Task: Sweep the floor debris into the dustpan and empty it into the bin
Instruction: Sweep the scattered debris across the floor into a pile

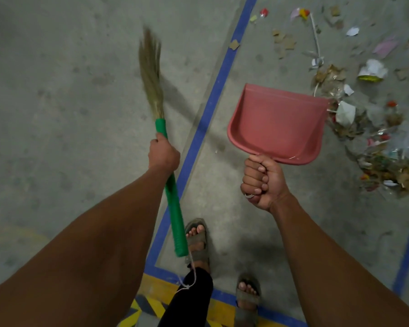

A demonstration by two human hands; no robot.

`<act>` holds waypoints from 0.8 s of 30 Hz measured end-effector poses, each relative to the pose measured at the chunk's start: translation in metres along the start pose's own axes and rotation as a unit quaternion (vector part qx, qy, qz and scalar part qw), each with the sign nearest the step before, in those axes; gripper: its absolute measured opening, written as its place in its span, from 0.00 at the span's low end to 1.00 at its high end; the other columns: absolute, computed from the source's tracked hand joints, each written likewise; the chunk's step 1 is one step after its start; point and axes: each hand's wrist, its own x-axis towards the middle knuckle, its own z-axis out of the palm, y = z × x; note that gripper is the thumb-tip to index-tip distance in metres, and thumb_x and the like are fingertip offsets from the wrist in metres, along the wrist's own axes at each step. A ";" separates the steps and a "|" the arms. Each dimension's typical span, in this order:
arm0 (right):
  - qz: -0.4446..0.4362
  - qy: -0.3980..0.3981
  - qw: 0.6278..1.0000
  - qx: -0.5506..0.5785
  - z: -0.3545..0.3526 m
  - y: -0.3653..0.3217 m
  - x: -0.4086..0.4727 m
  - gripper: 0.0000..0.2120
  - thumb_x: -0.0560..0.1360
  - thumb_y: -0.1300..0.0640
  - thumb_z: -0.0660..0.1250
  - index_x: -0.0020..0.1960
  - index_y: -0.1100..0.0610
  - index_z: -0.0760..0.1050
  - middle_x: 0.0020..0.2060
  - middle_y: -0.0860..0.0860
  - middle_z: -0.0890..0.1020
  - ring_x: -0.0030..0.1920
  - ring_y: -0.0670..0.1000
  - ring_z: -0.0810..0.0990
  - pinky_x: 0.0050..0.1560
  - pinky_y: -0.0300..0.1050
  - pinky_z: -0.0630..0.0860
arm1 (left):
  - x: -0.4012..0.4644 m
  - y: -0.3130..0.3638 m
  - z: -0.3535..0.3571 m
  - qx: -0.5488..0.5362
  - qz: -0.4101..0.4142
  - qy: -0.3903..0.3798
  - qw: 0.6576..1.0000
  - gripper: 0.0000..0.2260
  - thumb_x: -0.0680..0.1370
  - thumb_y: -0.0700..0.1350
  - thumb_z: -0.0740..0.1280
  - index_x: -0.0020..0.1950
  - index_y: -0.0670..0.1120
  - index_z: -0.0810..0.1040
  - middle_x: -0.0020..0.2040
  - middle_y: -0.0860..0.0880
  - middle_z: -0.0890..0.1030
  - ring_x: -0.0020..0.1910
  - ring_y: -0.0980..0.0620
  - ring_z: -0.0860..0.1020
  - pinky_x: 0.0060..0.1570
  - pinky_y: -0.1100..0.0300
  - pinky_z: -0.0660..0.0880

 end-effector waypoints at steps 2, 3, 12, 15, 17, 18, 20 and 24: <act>-0.001 0.008 1.000 -0.005 -0.002 0.002 0.000 0.20 0.81 0.55 0.56 0.30 0.51 0.62 0.20 0.45 0.55 0.17 0.45 0.52 0.19 0.36 0.54 | -0.001 0.010 0.006 0.020 -0.016 -0.042 0.999 0.23 0.79 0.41 0.64 0.74 0.38 0.66 0.66 0.36 0.74 0.65 0.35 0.76 0.65 0.45 0.75; -0.003 0.014 1.000 -0.008 -0.003 0.003 -0.001 0.20 0.80 0.55 0.56 0.30 0.51 0.62 0.20 0.45 0.55 0.17 0.44 0.52 0.19 0.36 0.53 | -0.003 0.017 0.010 0.038 0.001 -0.061 0.997 0.22 0.79 0.40 0.64 0.72 0.39 0.67 0.65 0.36 0.75 0.64 0.35 0.77 0.64 0.45 0.76; -0.011 0.034 0.999 -0.021 0.006 -0.006 -0.003 0.21 0.81 0.55 0.56 0.29 0.51 0.63 0.18 0.44 0.56 0.18 0.44 0.50 0.18 0.36 0.54 | -0.008 0.075 0.023 0.176 0.333 -0.198 0.905 0.27 0.78 0.41 0.64 0.77 0.53 0.67 0.61 0.42 0.80 0.56 0.39 0.80 0.52 0.50 0.78; -0.013 0.025 0.999 -0.023 0.016 -0.014 0.001 0.20 0.81 0.55 0.55 0.30 0.51 0.62 0.17 0.45 0.60 0.17 0.44 0.51 0.18 0.36 0.54 | -0.010 0.078 0.010 0.161 0.389 -0.183 0.889 0.29 0.79 0.41 0.64 0.80 0.53 0.64 0.68 0.44 0.76 0.60 0.40 0.78 0.56 0.47 0.78; -0.011 0.010 1.000 -0.018 0.023 -0.019 0.005 0.21 0.81 0.55 0.55 0.30 0.51 0.62 0.18 0.45 0.60 0.17 0.44 0.52 0.18 0.36 0.54 | -0.008 0.071 -0.002 0.128 0.383 -0.145 0.903 0.30 0.79 0.41 0.64 0.81 0.51 0.62 0.73 0.45 0.73 0.63 0.39 0.77 0.59 0.47 0.77; -0.010 0.004 1.000 -0.017 0.026 -0.021 0.008 0.21 0.81 0.55 0.55 0.30 0.51 0.63 0.18 0.45 0.59 0.17 0.44 0.52 0.18 0.36 0.54 | -0.005 0.063 -0.007 0.110 0.365 -0.121 0.917 0.30 0.79 0.41 0.64 0.81 0.50 0.61 0.74 0.44 0.72 0.64 0.38 0.77 0.60 0.46 0.77; -0.005 -0.010 1.000 -0.016 0.033 -0.026 0.013 0.21 0.81 0.55 0.55 0.30 0.51 0.63 0.19 0.45 0.56 0.17 0.45 0.51 0.19 0.36 0.54 | 0.003 0.051 -0.020 0.079 0.311 -0.068 0.945 0.30 0.79 0.41 0.63 0.81 0.48 0.61 0.74 0.42 0.70 0.63 0.35 0.77 0.60 0.44 0.77; 0.010 -0.031 0.999 -0.016 0.039 -0.037 0.027 0.20 0.81 0.55 0.55 0.30 0.51 0.62 0.19 0.45 0.55 0.17 0.45 0.52 0.18 0.36 0.55 | 0.023 0.039 -0.042 0.018 0.146 0.032 0.989 0.26 0.82 0.42 0.62 0.80 0.41 0.61 0.69 0.37 0.72 0.61 0.33 0.76 0.62 0.42 0.75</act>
